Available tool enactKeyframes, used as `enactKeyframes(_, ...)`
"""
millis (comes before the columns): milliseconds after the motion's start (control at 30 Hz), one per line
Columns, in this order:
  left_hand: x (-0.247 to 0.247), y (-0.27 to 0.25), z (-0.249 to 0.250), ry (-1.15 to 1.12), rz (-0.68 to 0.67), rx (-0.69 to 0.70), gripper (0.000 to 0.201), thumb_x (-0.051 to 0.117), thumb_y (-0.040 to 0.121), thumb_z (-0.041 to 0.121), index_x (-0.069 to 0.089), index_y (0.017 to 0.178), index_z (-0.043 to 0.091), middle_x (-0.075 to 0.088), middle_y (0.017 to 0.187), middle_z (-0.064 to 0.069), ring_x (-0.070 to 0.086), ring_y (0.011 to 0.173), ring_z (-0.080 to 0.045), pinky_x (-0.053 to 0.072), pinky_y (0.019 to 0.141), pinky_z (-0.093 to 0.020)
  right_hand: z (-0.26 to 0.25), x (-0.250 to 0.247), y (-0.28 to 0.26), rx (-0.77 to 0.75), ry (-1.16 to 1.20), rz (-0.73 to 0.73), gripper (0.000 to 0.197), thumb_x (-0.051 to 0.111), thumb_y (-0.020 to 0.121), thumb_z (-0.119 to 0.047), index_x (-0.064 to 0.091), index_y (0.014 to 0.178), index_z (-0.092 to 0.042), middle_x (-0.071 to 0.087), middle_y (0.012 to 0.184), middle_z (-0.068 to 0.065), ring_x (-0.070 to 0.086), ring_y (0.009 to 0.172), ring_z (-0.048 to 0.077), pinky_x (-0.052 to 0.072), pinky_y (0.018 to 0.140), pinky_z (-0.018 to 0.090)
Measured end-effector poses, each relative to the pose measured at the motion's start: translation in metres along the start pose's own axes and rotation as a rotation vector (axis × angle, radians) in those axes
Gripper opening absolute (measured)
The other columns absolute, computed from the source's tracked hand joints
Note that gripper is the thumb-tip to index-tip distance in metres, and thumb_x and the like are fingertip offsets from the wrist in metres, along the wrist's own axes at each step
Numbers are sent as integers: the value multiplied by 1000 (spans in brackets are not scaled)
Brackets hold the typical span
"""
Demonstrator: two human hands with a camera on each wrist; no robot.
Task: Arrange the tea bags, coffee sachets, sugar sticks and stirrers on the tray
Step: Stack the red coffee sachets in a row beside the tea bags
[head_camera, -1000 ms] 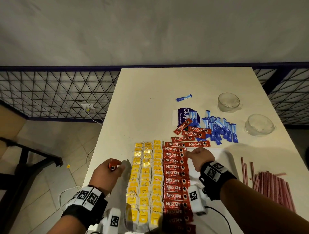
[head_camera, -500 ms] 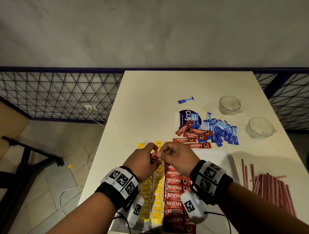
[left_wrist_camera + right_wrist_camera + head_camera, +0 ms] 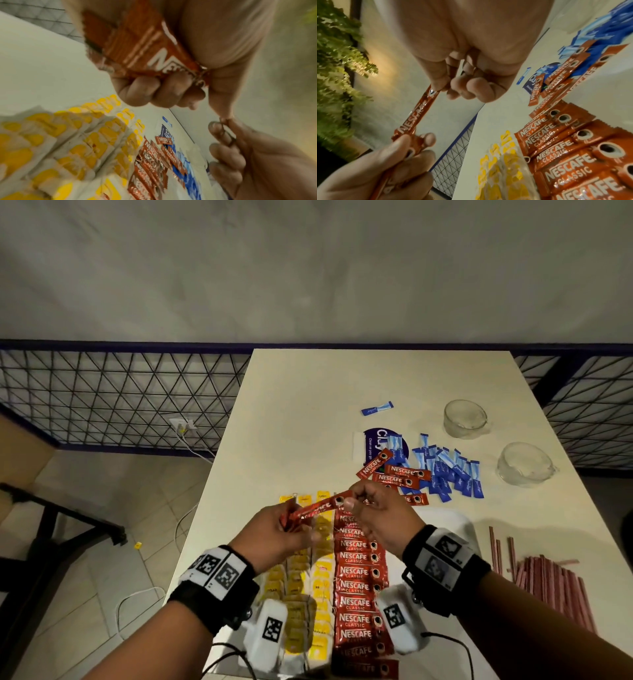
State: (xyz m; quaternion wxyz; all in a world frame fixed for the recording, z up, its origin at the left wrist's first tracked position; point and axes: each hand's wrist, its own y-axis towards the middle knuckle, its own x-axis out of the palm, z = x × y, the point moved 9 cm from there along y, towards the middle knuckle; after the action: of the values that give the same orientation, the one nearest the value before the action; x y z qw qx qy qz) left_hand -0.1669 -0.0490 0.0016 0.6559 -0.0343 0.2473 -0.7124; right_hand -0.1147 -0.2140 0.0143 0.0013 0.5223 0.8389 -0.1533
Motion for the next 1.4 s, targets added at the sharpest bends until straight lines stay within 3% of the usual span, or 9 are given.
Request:
enactKeyframes(133, -9, -1, -6, -338, 84, -35, 41, 77, 73, 34, 60, 96, 4, 50, 55, -2, 34, 42, -15, 28, 42, -22, 7, -3, 0, 130, 177, -2, 16, 53, 96, -13, 50, 81, -10, 61, 57, -4, 41, 45, 13, 34, 45, 25)
enactKeyframes(233, -11, -2, 1, -339, 132, 3, 21, 70, 85, 23, 61, 92, 6, 57, 63, -5, 34, 40, -16, 28, 42, -21, 11, 0, 0, 189, 304, -2, 22, 53, 95, -8, 46, 74, -11, 70, 75, 7, 42, 44, 14, 34, 46, 25)
enactKeyframes(467, -12, -7, 10, -294, 160, 5, 10, 57, 94, 7, 59, 85, 3, 43, 43, 1, 29, 32, -10, 23, 34, -13, 11, 1, -4, 228, 368, -2, 22, 52, 95, -5, 49, 75, -11, 64, 60, 2, 41, 42, 13, 33, 45, 24)
enactKeyframes(567, -14, -6, 9, -339, 181, 19, 4, 57, 93, 2, 60, 92, 5, 57, 57, -6, 34, 35, -12, 28, 36, -16, 14, 1, -4, 226, 321, 5, 9, 55, 95, -7, 58, 87, -10, 54, 52, -1, 47, 46, 13, 40, 48, 25)
enactKeyframes(667, -12, -4, 12, -300, 159, 64, 10, 68, 89, 15, 64, 95, 8, 66, 69, -1, 39, 39, -11, 33, 41, -21, 16, -2, -2, 182, 250, 48, 7, 57, 94, -9, 62, 88, -7, 58, 53, 1, 49, 45, 13, 43, 47, 25)
enactKeyframes(800, -4, -2, 14, -210, 130, 107, 19, 78, 76, 1, 66, 89, 5, 65, 72, 0, 61, 59, -6, 48, 56, -15, 17, -3, -1, 165, 305, 97, 7, 57, 94, -8, 62, 89, -7, 69, 76, 9, 51, 45, 15, 42, 45, 25)
enactKeyframes(933, -3, 0, 10, -344, 125, 52, 18, 66, 84, -6, 64, 95, 8, 59, 71, -5, 41, 39, -10, 33, 40, -19, 19, -2, -5, 203, 459, 90, 16, 52, 94, -1, 55, 80, -8, 67, 74, 12, 48, 45, 15, 41, 45, 26)
enactKeyframes(1267, -6, 2, 6, -272, 152, 30, 20, 69, 86, 8, 62, 103, 16, 56, 55, 5, 35, 43, -17, 32, 44, -23, 24, -2, -12, 240, 453, 63, 19, 54, 95, -7, 56, 77, -10, 68, 77, 13, 48, 44, 14, 39, 46, 26)
enactKeyframes(1400, -10, 6, 2, -401, 203, -2, 26, 72, 80, 0, 59, 100, 11, 62, 69, -10, 37, 38, -16, 32, 43, -21, 27, -3, -17, 310, 550, 26, 18, 53, 94, -8, 53, 76, -10, 67, 75, 15, 46, 44, 16, 36, 46, 25)
